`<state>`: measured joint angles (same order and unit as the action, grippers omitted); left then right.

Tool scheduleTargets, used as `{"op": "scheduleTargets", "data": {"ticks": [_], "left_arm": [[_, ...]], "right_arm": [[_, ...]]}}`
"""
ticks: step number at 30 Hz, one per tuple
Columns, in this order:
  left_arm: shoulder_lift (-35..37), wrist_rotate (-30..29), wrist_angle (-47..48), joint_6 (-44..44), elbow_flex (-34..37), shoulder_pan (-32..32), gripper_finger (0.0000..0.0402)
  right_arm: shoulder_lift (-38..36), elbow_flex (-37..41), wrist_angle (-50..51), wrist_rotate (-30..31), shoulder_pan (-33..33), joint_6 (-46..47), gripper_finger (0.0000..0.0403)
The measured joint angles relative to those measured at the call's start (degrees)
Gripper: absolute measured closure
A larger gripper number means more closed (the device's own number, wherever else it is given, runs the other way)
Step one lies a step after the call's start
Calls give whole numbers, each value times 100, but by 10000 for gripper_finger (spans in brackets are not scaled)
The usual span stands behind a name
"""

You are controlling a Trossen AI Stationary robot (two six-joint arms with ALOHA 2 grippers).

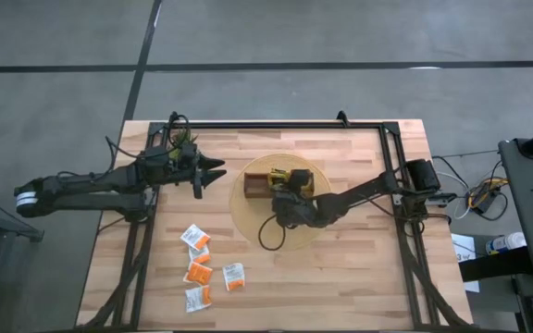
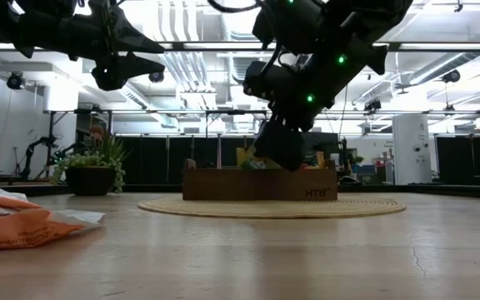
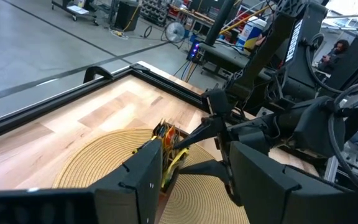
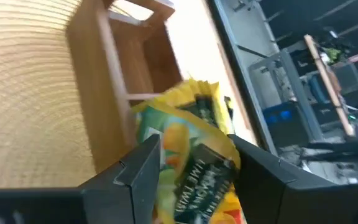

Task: Pick & Place Tea
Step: Put the yellow tea bag into the middle section of the wooden organizer

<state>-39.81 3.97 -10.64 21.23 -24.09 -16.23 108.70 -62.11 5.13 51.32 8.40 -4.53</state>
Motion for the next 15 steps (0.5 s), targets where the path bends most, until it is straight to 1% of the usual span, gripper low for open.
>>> {"op": "scheduleTargets", "data": {"ticks": [4, 7, 15], "left_arm": [[0, 2, 1, 28, 0, 0, 219], [0, 2, -1, 28, 1, 0, 219], [0, 2, -1, 26, -1, -1, 219]], "right_arm": [[-10, 2, -19, 114, 0, 5, 225], [-8, 2, -20, -17, -2, -16, 225], [9, 2, -597, -6, -7, -179, 226]]}}
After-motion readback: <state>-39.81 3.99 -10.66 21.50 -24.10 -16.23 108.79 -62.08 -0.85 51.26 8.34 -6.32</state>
